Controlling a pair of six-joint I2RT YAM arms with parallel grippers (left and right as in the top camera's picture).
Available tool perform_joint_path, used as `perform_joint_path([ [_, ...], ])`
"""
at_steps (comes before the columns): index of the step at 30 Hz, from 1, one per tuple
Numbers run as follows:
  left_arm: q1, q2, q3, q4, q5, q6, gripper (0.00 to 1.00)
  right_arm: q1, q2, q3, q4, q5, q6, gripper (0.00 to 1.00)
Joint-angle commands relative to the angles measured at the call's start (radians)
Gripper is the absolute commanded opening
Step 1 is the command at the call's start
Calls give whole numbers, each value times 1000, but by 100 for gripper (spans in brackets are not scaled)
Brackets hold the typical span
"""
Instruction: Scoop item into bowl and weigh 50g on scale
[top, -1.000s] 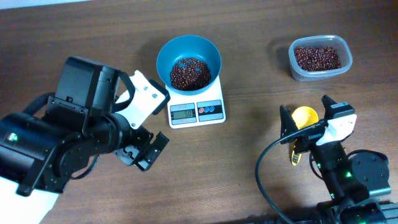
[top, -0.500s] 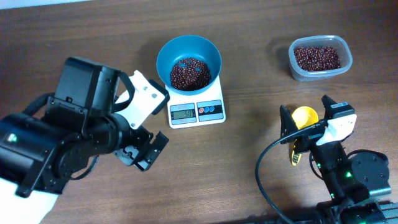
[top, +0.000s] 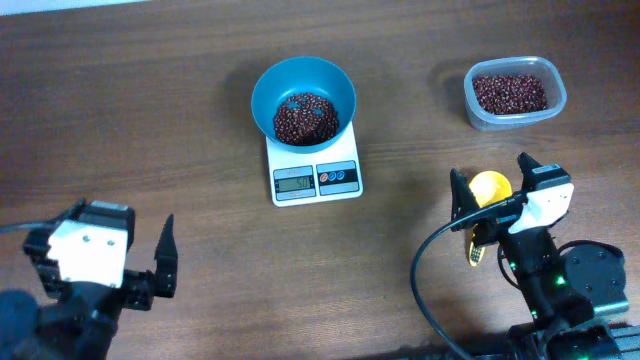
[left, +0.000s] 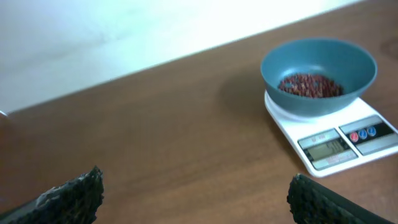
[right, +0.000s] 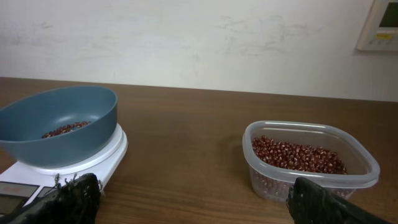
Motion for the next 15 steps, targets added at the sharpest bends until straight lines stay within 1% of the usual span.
perform_joint_path([
  [1, 32, -98, -14, 10, 43, -11, 98, 9, -5, -5, -7, 5, -6, 99],
  [3, 40, -134, -37, 29, 39, -28, 98, 9, -5, -5, -7, 5, -6, 99],
  [5, 40, -170, -84, 88, -13, -139, 98, 9, -5, -5, -7, 5, -6, 99],
  [7, 40, -204, -141, 165, -25, -141, 98, 9, -5, -5, -7, 5, -6, 99],
  [8, 40, -236, -215, 254, -58, -141, 98, 9, -5, -5, -7, 5, -6, 99],
  [12, 39, -261, -314, 375, -59, -142, 98, 9, -5, -5, -7, 5, -6, 99],
  [15, 39, -261, -391, 449, -60, -214, 98, 9, -5, -5, -7, 5, -6, 99],
])
